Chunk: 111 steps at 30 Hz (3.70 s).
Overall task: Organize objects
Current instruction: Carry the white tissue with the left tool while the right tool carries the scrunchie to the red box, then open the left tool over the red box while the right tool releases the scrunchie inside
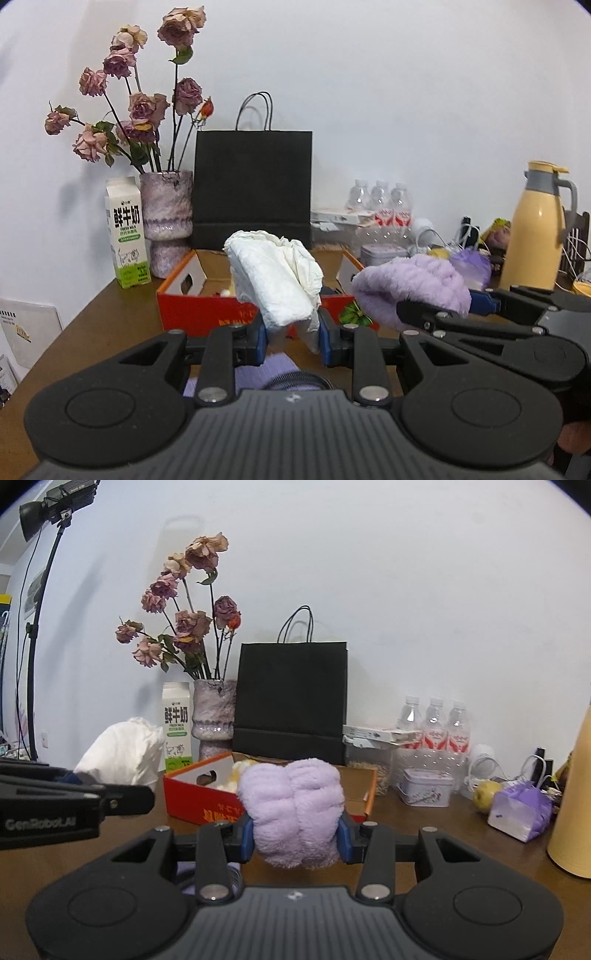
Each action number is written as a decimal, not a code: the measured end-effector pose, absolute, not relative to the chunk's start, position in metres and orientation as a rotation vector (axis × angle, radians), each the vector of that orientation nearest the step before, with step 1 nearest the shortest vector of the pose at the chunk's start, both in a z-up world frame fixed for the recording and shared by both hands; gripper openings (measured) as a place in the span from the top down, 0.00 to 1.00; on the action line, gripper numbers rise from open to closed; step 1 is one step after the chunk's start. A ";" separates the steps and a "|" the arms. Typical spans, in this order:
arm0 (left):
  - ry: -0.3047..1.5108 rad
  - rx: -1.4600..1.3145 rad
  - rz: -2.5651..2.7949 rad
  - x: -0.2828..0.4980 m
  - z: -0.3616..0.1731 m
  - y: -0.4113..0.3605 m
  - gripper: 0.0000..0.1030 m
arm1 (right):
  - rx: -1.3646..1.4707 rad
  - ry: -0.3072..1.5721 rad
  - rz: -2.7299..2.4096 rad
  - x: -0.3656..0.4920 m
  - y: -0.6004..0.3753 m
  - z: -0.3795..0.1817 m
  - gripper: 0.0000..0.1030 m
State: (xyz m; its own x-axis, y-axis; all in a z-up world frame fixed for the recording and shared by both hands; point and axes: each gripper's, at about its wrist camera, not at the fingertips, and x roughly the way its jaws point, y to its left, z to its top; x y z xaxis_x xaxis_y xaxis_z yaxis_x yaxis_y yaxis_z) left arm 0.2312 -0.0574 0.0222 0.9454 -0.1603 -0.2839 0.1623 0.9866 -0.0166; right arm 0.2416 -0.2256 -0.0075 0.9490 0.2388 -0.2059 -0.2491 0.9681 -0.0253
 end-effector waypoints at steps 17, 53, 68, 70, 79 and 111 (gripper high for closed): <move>0.244 -0.056 -0.124 0.315 0.041 -0.044 0.74 | 0.007 0.186 0.228 0.323 -0.197 0.008 0.61; 0.328 -0.076 -0.057 0.486 0.025 -0.008 0.74 | 0.021 0.257 0.141 0.486 -0.194 -0.018 0.60; 0.374 -0.057 -0.081 0.520 0.008 -0.008 0.46 | -0.013 0.335 0.116 0.513 -0.190 -0.032 0.54; 0.372 -0.064 -0.094 0.520 0.008 -0.007 0.38 | -0.011 0.343 0.120 0.513 -0.191 -0.033 0.45; 0.317 -0.067 -0.094 0.510 0.011 -0.011 0.00 | -0.014 0.313 0.108 0.507 -0.188 -0.032 0.00; 0.279 -0.084 -0.033 0.441 0.029 0.004 0.00 | -0.023 0.297 0.117 0.451 -0.185 -0.010 0.00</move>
